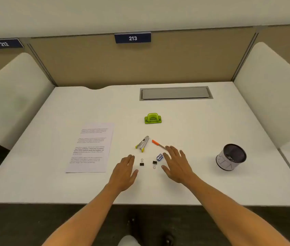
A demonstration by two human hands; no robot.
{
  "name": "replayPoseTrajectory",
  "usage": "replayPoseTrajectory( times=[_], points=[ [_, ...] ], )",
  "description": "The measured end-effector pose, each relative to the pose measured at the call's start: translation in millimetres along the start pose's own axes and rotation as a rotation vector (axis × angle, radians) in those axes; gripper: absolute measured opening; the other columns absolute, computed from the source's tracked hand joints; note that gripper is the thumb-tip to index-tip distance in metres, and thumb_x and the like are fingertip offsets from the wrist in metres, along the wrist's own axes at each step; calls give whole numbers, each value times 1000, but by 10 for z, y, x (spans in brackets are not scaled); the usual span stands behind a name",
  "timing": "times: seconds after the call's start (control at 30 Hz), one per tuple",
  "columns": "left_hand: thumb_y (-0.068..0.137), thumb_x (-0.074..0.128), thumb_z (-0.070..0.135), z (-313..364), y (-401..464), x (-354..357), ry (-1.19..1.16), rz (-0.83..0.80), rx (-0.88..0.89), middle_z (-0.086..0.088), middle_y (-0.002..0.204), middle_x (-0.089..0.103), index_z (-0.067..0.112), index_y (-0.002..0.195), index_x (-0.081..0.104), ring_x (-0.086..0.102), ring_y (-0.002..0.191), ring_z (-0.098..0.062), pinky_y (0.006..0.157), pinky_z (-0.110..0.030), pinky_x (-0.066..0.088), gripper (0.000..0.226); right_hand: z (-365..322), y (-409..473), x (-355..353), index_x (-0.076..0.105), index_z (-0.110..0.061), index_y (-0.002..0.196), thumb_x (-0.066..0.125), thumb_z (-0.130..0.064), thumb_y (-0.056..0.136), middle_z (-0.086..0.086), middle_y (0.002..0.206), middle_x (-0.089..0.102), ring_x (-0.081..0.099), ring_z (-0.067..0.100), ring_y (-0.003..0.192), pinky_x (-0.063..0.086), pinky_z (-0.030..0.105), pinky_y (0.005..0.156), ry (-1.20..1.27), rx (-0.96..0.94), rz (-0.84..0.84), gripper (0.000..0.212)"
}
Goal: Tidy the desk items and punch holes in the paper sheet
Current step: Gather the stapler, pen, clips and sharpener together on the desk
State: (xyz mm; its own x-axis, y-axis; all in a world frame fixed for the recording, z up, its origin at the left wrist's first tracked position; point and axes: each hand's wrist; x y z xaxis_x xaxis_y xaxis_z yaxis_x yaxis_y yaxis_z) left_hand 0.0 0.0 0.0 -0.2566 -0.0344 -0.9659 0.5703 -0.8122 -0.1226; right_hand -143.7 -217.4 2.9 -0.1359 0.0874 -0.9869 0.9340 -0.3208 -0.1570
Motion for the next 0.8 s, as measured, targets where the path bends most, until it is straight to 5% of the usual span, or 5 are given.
replayPoseTrajectory(
  times=[0.3,0.53,0.8],
  points=[
    [99,46,29,-142,433,137,55,-166,122,-6,150,39,13,147,32,43,131,-25,96,-37,46,52,-165,292,124,64,-16,119,67,-35,85,11,143,51,46,33,135,47,46,99,35,-36,54,38],
    [96,48,12,-214,682,255,94,-245,232,-8,143,41,18,149,29,46,122,-29,85,-40,46,56,-271,427,193,71,-22,104,78,-31,74,9,136,58,54,30,128,52,45,89,50,-20,55,32],
    [92,47,1,-263,867,301,172,-259,341,-9,123,50,17,127,54,46,111,-30,71,-38,40,39,-345,513,233,75,-23,81,87,-25,65,8,126,65,59,31,121,55,43,82,46,-4,86,20]
  ],
)
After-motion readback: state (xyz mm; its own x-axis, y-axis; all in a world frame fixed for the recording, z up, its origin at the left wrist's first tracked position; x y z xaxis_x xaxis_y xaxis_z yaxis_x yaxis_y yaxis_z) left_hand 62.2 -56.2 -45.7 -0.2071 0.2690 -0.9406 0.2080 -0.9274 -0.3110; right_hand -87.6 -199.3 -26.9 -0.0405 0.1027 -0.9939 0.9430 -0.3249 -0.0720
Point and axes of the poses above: each hand's wrist, its own y-axis towards the middle knuckle, its own x-axis out of the palm, z = x × y
